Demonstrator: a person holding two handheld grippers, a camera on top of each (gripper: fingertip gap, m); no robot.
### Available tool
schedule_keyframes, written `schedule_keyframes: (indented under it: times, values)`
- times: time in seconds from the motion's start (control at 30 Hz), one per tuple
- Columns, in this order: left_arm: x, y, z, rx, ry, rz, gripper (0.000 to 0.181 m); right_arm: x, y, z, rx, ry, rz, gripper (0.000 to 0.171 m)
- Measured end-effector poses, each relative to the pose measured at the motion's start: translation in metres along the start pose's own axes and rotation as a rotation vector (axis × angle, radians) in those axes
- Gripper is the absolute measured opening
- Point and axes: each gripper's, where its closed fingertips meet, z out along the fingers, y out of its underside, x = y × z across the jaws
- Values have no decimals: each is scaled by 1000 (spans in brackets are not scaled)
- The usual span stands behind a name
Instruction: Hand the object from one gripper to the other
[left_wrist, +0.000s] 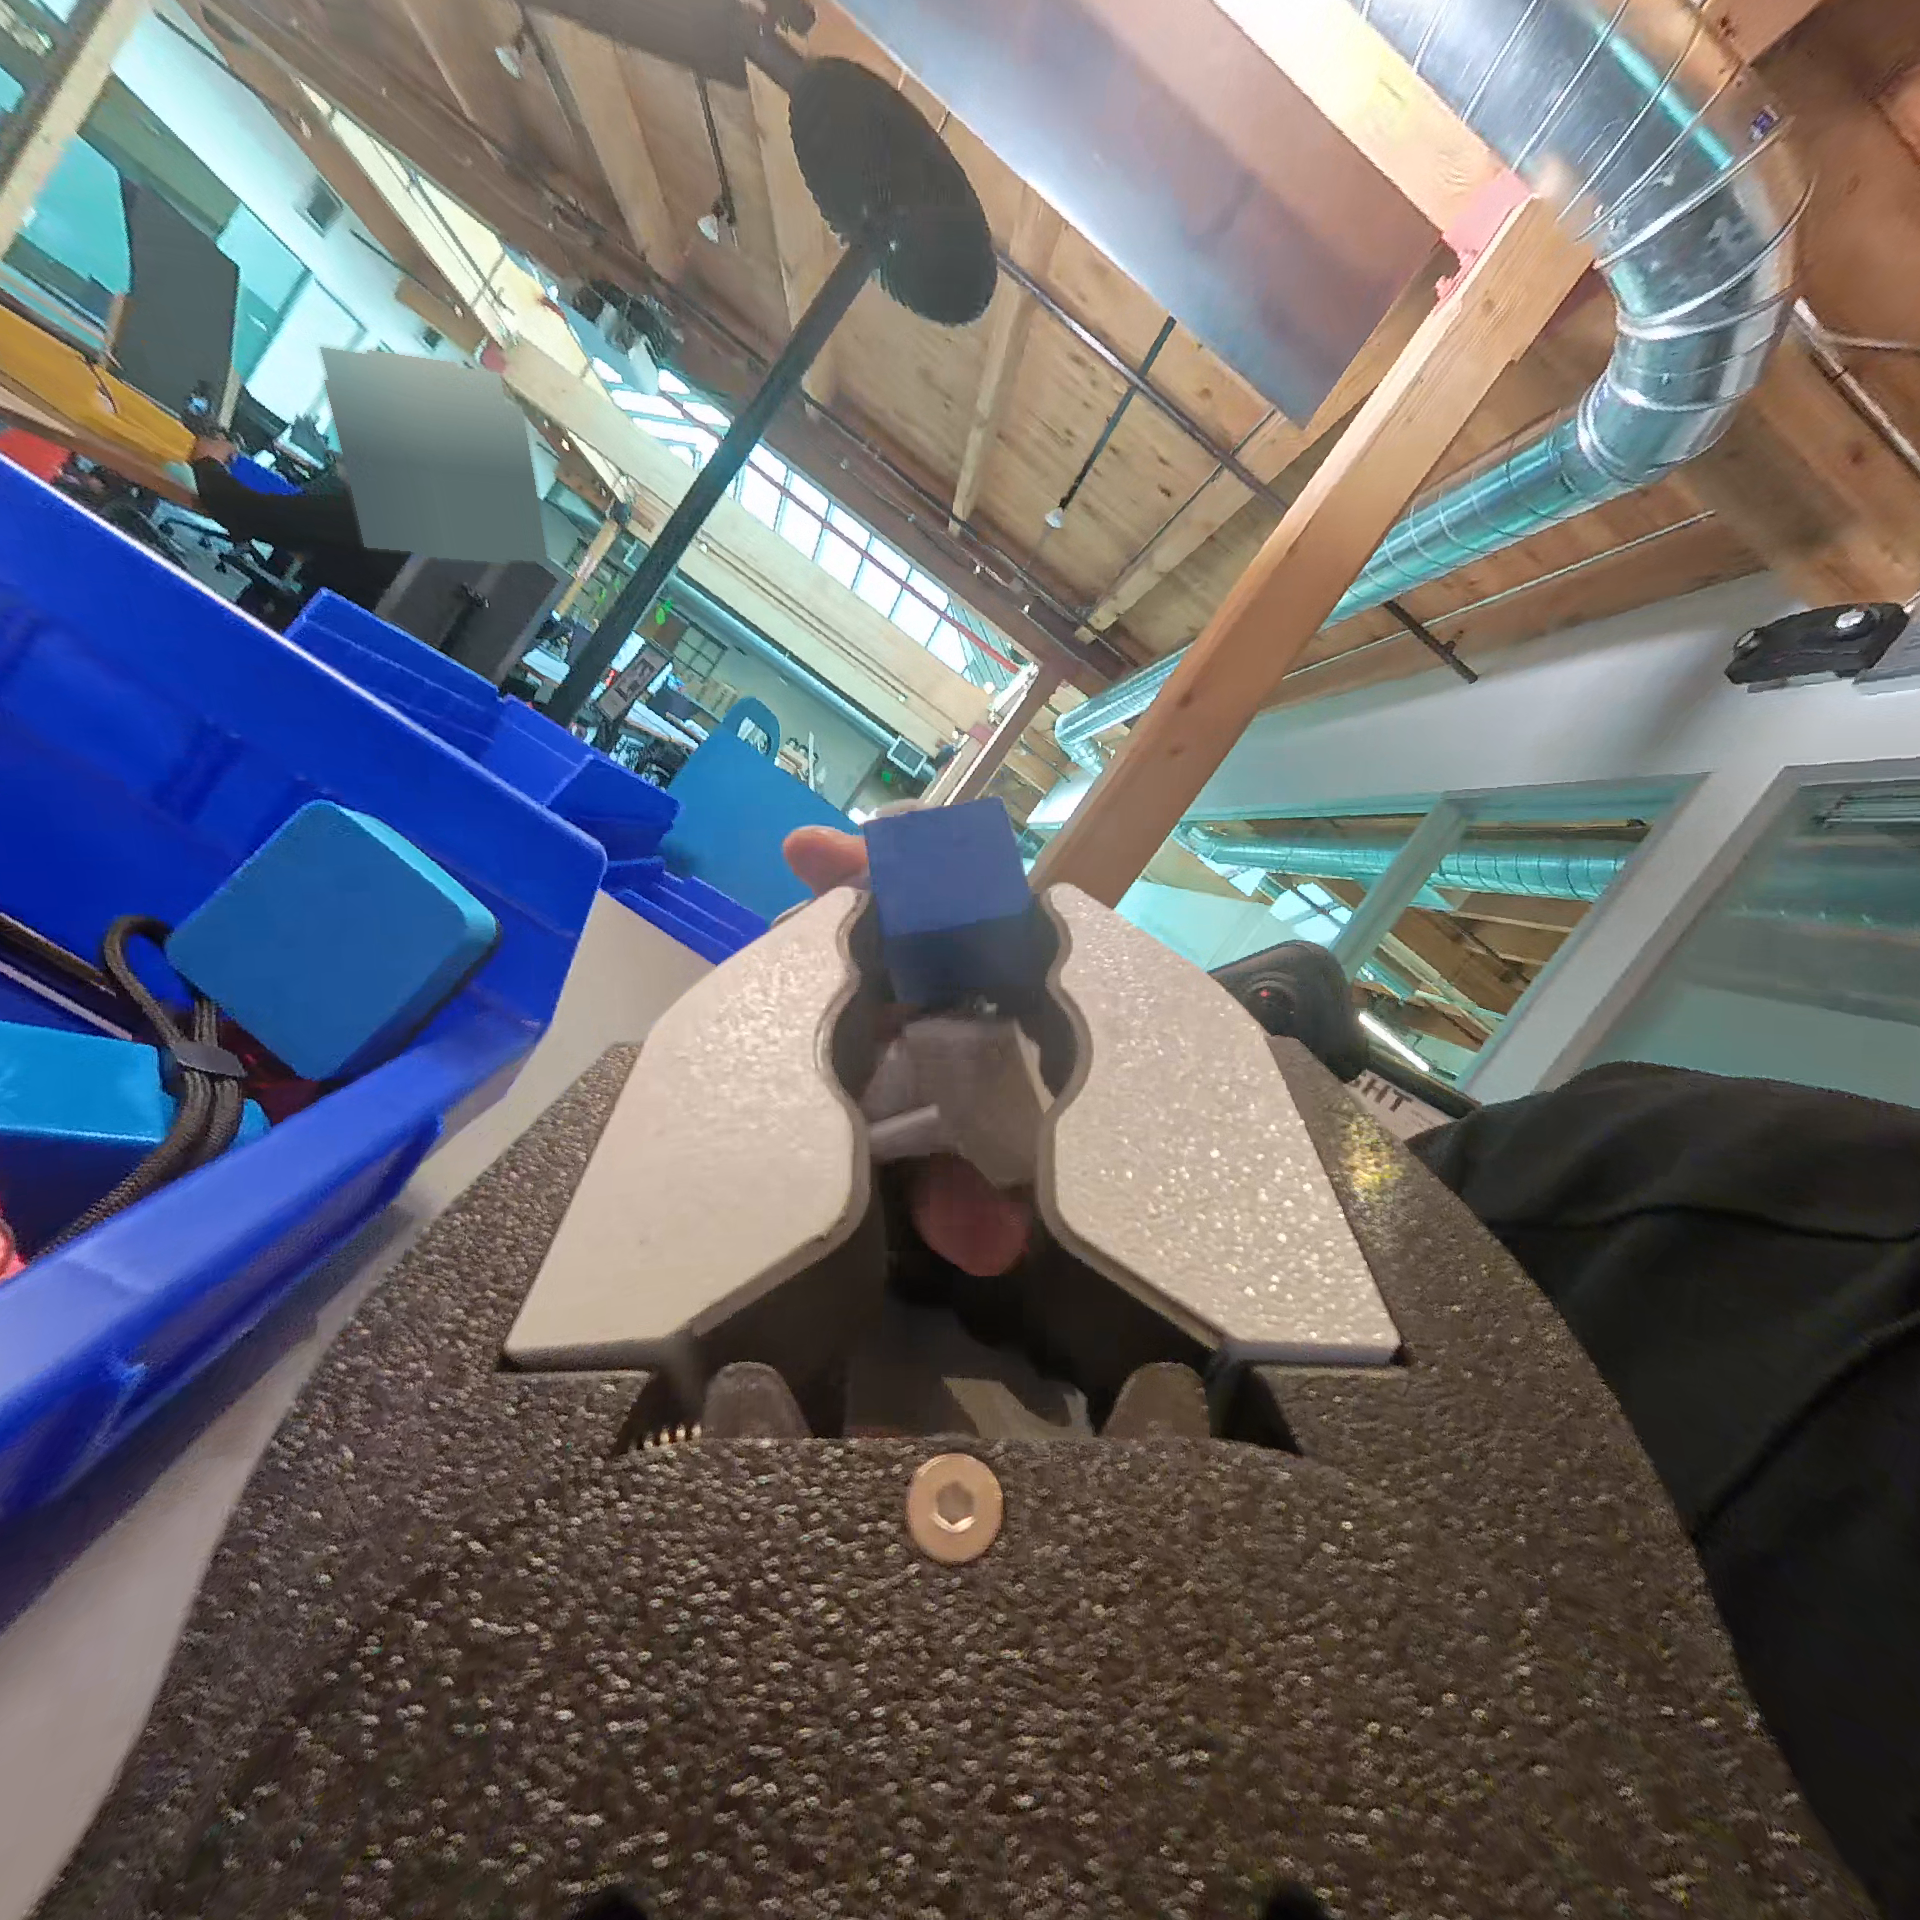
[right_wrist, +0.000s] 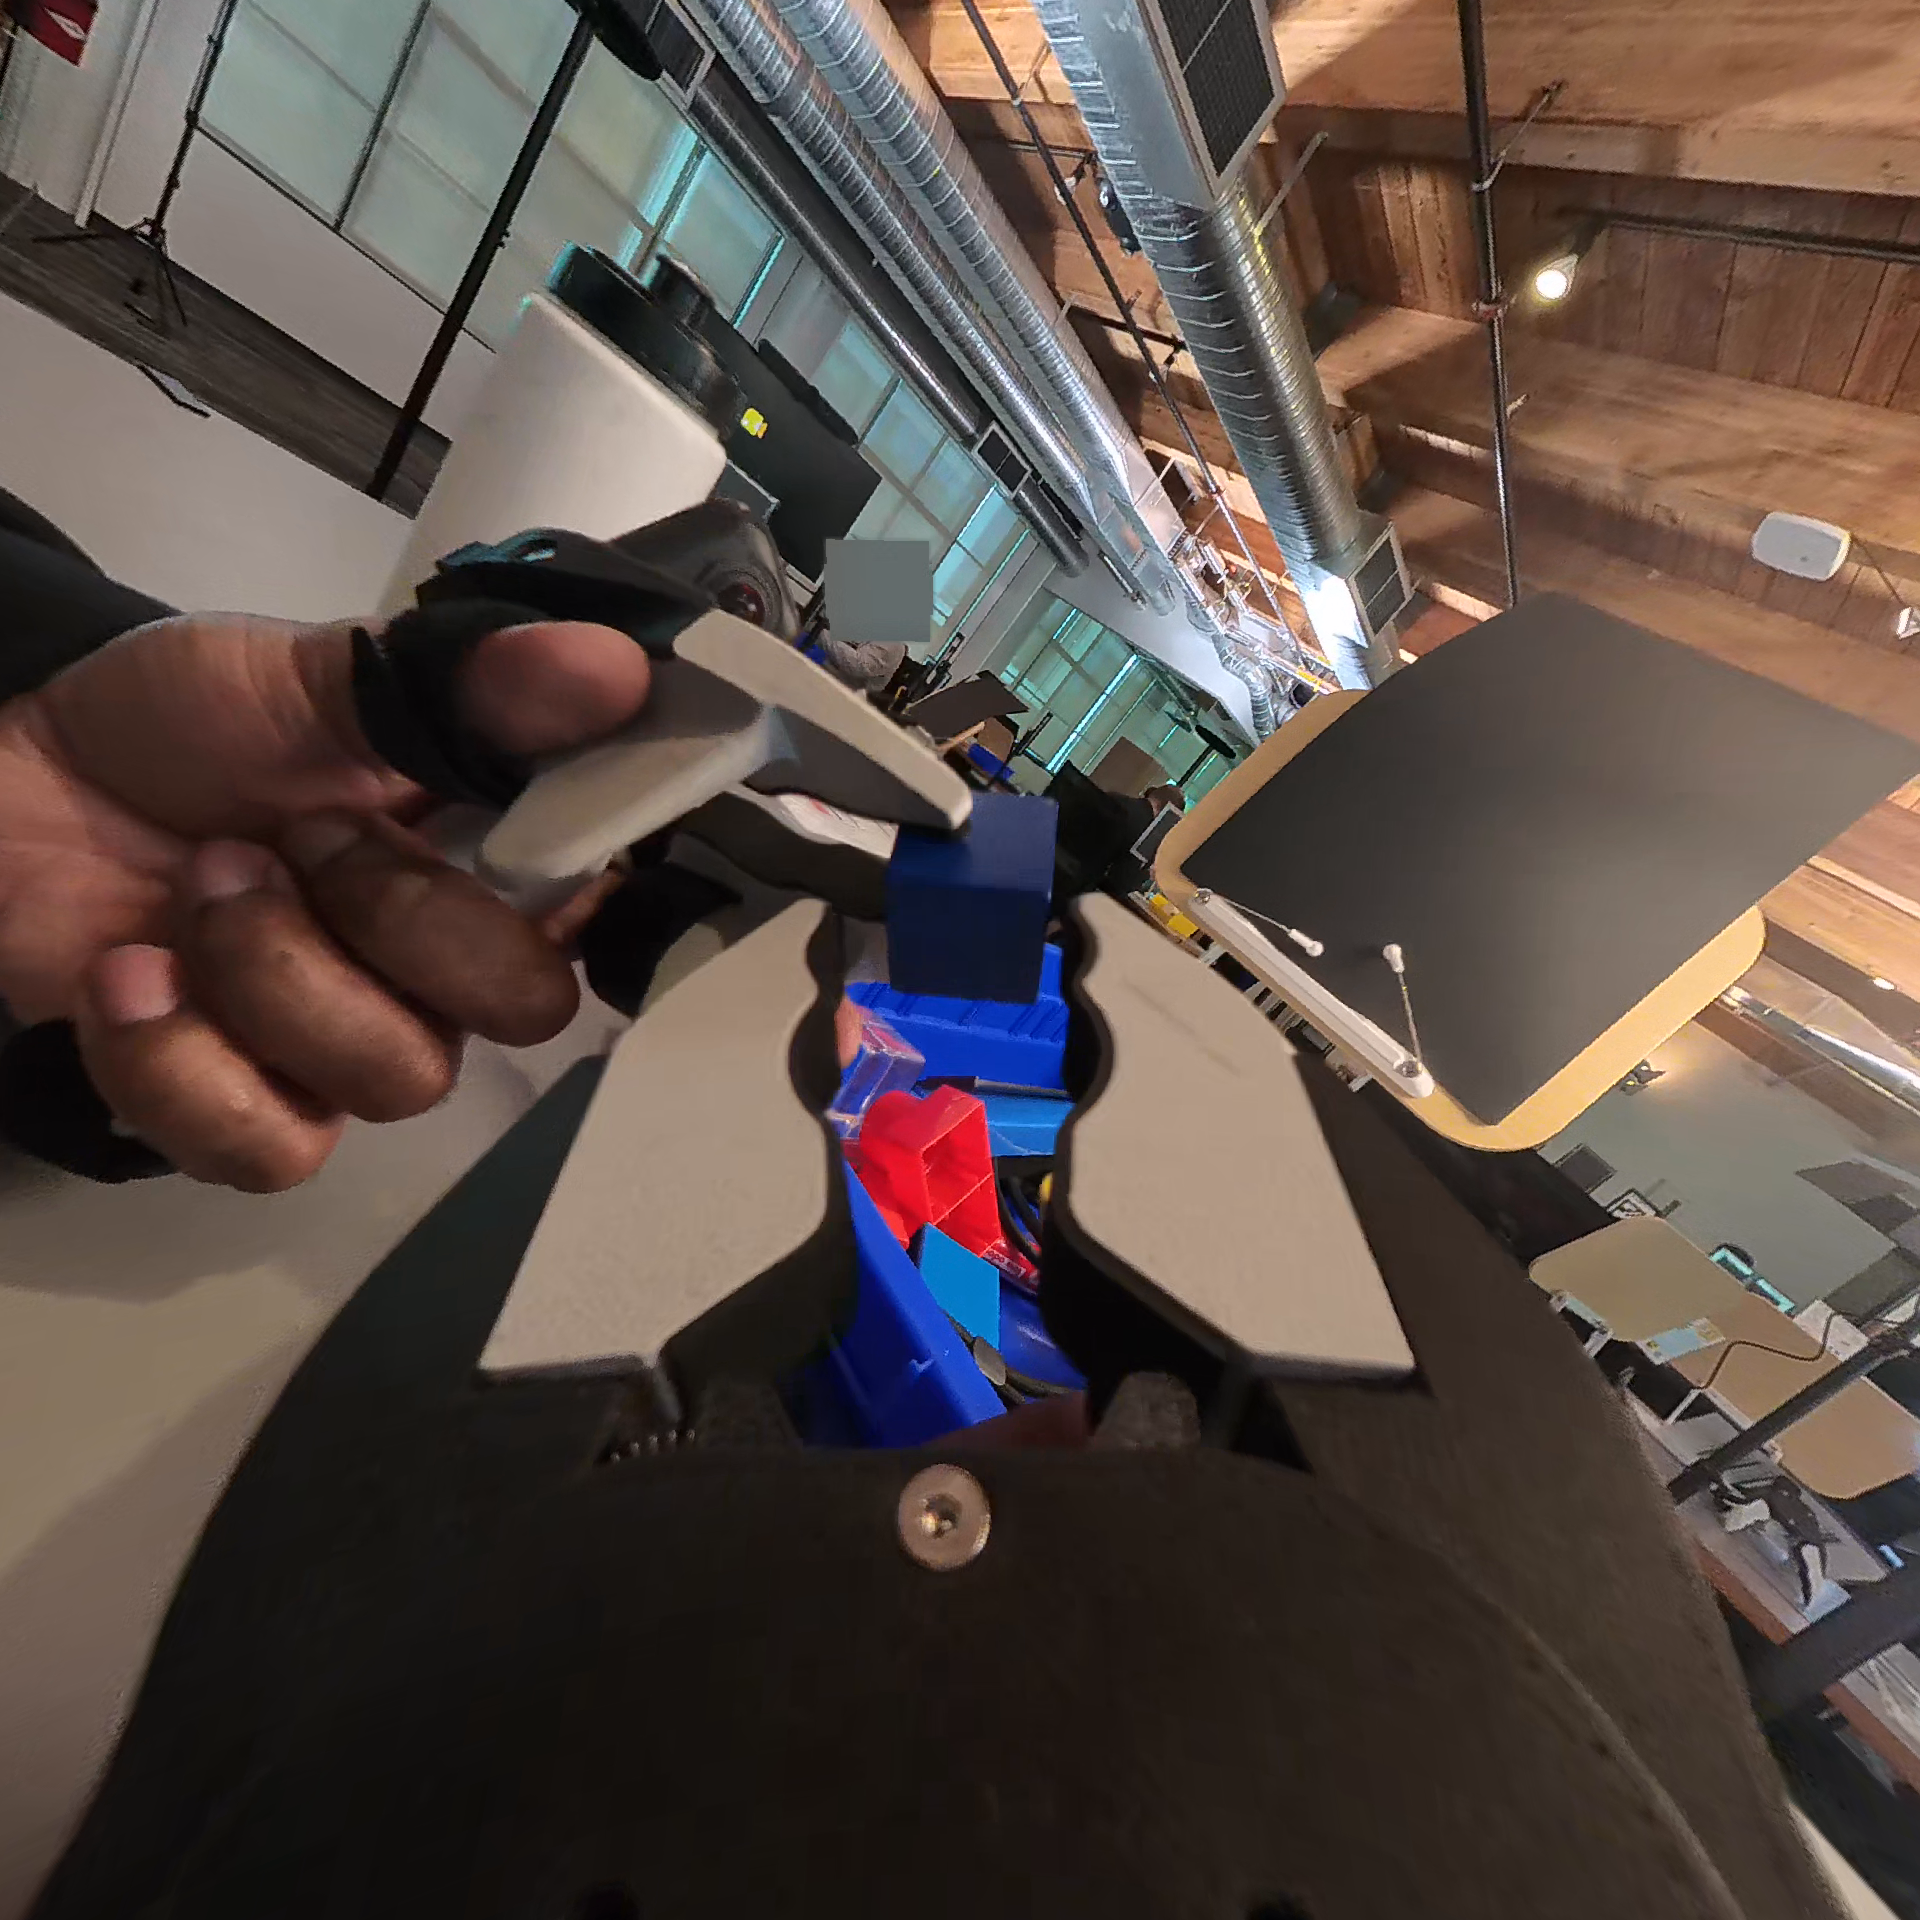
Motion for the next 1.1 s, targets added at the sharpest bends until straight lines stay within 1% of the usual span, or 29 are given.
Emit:
schedule_keyframes:
  times: [0.03, 0.13, 0.17, 0.23, 0.3, 0.43, 0.53, 0.63, 0.7, 0.8, 0.83, 0.87, 0.9, 0.97, 1.03, 1.1]
  values:
    - [0, 3, 1, -17, -4, 14, 29, 1, 0, -1, -2, 8, -7, 29]
    - [-6, 4, 0, -75, -79, 137, 33, 3, 6, -1, -35, -45, 76, 29]
    - [-9, 2, -1, -97, -115, 210, 41, 4, 8, -1, -42, -70, 139, 29]
    - [-11, -5, -4, -130, -190, 395, 51, 3, 16, 0, -86, -135, 292, 29]
    - [-8, -12, -8, -164, -244, 629, 56, -5, 23, 2, -138, -244, 496, 29]
    - [2, -19, -13, -259, -293, 1112, 58, -15, 24, -1, -167, -446, 897, 29]
    - [1, -7, -16, -371, -279, 1340, 59, -22, 23, -7, -199, -583, 1122, 29]
    - [-6, 12, -19, -488, -241, 1448, 58, -31, 21, -16, -249, -714, 1221, 29]
    - [-9, 20, -20, -525, -224, 1488, 57, -42, 19, -24, -284, -804, 1220, 29]
    - [-12, 39, -23, -617, -166, 1556, 53, -54, 15, -30, -306, -883, 1198, 29]
    - [-14, 44, -24, -641, -159, 1578, 48, -57, 13, -32, -311, -899, 1191, 29]
    - [-16, 47, -25, -659, -161, 1594, 33, -59, 13, -32, -317, -901, 1177, 29]
    - [-18, 47, -25, -667, -172, 1607, 30, -60, 15, -32, -328, -897, 1161, 29]
    - [-22, 45, -26, -685, -206, 1591, 29, -57, 20, -28, -339, -848, 1139, 30]
    - [-27, 35, -25, -654, -288, 1569, 29, -46, 28, -19, -338, -742, 1125, 38]
    - [-39, 20, -26, -626, -433, 1577, 29, -30, 37, -9, -340, -583, 1058, 44]
